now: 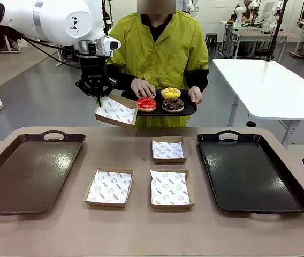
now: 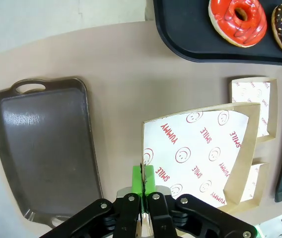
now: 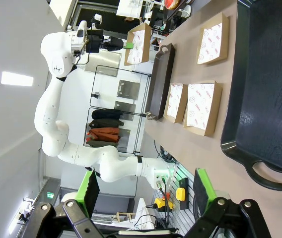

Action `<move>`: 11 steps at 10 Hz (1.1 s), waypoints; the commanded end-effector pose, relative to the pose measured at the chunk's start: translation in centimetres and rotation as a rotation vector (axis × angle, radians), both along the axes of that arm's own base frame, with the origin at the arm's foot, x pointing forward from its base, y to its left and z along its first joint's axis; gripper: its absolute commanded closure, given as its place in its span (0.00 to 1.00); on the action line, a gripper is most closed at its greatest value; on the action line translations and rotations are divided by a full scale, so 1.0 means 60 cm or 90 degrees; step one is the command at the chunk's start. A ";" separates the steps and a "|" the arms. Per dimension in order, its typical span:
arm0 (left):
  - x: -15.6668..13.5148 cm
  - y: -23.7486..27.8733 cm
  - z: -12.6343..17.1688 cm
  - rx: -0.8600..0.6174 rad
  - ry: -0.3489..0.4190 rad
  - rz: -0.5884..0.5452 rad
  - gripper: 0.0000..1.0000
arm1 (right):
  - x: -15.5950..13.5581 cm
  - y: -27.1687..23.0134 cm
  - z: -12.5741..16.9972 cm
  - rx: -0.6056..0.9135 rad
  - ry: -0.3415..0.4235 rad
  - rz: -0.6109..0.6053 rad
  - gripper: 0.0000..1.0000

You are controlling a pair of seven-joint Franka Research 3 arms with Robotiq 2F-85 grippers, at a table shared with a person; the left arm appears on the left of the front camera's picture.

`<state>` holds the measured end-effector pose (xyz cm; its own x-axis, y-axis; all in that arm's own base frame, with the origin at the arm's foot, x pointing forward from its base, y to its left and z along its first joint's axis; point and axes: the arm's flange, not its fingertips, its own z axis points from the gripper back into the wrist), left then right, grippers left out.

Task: Individually package the donuts and arrange them on the tray.
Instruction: Place the picked Paper togo box on the Handle tray while simultaneously picking up another Paper togo box from the table with the other hand.

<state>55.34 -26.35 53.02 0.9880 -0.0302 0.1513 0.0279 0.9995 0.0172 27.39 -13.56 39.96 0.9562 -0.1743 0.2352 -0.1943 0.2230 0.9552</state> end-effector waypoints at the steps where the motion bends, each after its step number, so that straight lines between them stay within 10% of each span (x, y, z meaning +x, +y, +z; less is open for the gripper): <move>1: 0.001 0.004 0.002 0.001 -0.003 -0.005 1.00 | 0.001 0.000 0.001 0.006 -0.005 0.001 0.00; 11: 0.001 0.004 0.002 0.001 -0.003 -0.005 1.00 | 0.001 0.000 0.001 0.006 -0.005 0.001 0.00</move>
<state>55.34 -26.34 53.03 0.9880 -0.0301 0.1513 0.0279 0.9995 0.0171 27.39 -13.56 39.96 0.9562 -0.1743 0.2352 -0.1943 0.2230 0.9552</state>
